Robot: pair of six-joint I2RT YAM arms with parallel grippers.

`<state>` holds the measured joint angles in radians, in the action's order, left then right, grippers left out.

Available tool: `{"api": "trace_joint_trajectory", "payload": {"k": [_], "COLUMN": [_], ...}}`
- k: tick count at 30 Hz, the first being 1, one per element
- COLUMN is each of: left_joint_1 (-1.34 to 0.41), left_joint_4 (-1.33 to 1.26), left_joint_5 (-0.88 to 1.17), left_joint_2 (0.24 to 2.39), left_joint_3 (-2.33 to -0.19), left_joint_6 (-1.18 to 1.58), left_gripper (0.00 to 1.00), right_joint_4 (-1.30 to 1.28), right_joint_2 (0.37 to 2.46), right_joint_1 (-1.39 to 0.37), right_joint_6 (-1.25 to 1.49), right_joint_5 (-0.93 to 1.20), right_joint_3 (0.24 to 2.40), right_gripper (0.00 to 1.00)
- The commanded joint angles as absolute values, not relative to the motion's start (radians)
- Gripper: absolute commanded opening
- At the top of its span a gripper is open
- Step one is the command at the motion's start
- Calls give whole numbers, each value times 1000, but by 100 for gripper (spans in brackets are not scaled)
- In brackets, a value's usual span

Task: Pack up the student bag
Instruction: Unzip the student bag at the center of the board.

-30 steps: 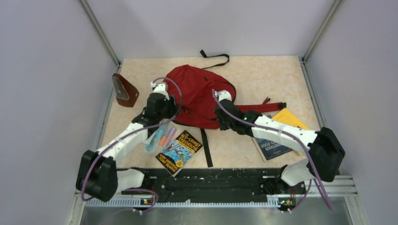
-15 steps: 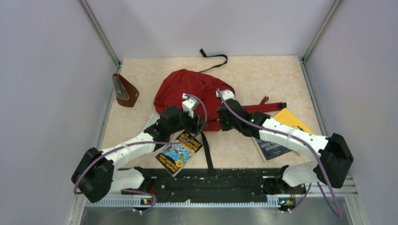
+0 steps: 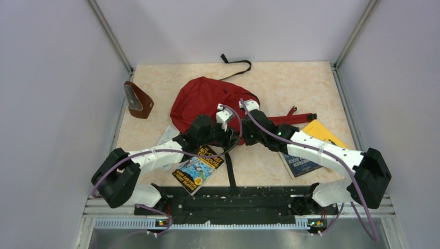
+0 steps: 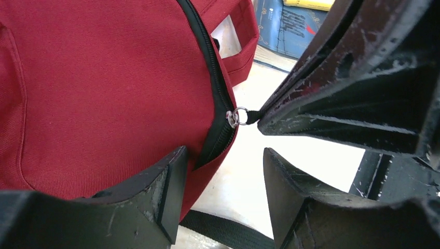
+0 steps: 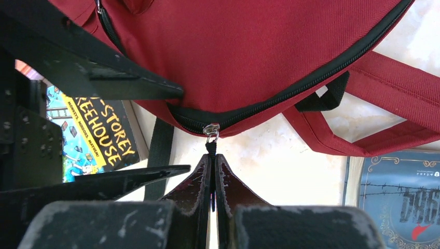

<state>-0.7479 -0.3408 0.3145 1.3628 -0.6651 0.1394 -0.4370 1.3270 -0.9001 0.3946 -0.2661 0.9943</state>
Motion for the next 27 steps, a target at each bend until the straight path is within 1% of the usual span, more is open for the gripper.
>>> {"api": "trace_joint_trajectory", "payload": {"k": [1,9,14,17,19,24,27], "left_joint_1": [-771,-799,-802,-804,-806,-807,-807], "left_joint_4": [-373,-414,-402,-393,-395,-393,-388], "left_joint_5": [267,75,70,85,101,112,106], "left_joint_2": [1397,1377,1399,1412,1411,1397,1389], "left_joint_3": [-728,-692,-699,-707,-707,-695,-678], "left_joint_6": [106,82,66,60,57,58,65], "left_gripper": [60,59,60,59,53,17,0], "right_joint_4": [-418,-420,-418,-416,-417,-419,-421], "right_joint_2": [1279,1283,1290,1294,1298,1302,1310], "right_joint_1": [-893,-893,-893,-894,-893,-893,-894], "right_joint_6": [391,388,388,392,394,393,396], "right_joint_5": [-256,-249,-242,-241,-242,-262,-288], "right_joint_3": [1007,1014,1017,1022,1025,1026,1025], "right_gripper": [0,0,0,0,0,0,0]}}
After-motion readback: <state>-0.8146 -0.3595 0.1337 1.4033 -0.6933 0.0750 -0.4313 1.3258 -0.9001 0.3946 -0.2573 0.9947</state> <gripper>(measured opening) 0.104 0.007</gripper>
